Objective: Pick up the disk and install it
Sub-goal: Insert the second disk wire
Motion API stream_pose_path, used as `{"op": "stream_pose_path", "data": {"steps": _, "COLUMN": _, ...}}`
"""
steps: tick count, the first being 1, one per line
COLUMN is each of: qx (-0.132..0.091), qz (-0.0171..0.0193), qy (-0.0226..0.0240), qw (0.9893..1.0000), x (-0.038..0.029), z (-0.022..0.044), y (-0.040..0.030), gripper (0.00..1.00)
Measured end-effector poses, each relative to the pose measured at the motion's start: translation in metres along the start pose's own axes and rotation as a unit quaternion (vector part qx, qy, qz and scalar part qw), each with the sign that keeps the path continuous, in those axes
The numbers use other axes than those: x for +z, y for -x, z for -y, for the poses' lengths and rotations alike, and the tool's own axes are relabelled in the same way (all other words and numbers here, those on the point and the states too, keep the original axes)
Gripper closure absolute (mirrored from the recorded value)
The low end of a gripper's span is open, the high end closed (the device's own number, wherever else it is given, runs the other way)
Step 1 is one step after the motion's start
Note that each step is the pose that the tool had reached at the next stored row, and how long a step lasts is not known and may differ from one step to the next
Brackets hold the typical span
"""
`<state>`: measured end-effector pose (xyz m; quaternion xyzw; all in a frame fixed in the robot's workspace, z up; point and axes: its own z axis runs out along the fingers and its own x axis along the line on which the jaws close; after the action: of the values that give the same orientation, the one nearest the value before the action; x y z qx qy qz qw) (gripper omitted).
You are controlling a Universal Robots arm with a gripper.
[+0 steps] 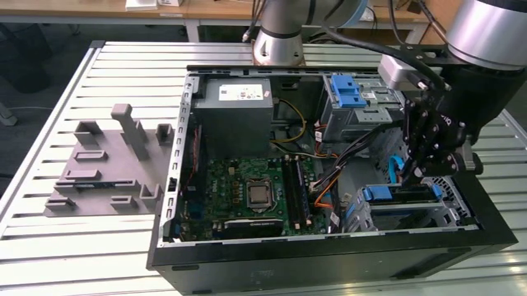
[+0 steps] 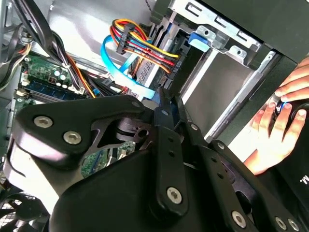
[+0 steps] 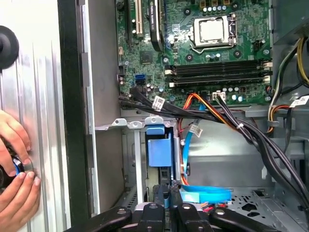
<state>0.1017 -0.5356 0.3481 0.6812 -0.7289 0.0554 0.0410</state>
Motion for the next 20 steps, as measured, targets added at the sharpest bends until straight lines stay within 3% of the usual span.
{"op": "stream_pose_path", "data": {"steps": 4, "qx": -0.002, "qz": 0.0028, "qy": -0.0015, "qw": 1.0000, "x": 0.0042, "z": 0.0002, "y": -0.0035, "gripper": 0.84}}
{"op": "stream_pose_path", "data": {"steps": 9, "qx": -0.003, "qz": 0.0152, "qy": -0.0037, "qw": 0.9999, "x": 0.0071, "z": -0.0007, "y": -0.0028, "gripper": 0.84}}
{"op": "stream_pose_path", "data": {"steps": 14, "qx": -0.004, "qz": 0.0240, "qy": -0.0140, "qw": 0.9996, "x": 0.0089, "z": -0.0036, "y": -0.0028, "gripper": 0.84}}
{"op": "stream_pose_path", "data": {"steps": 20, "qx": -0.004, "qz": 0.0391, "qy": -0.0200, "qw": 0.9990, "x": 0.0121, "z": -0.0055, "y": -0.0075, "gripper": 0.84}}
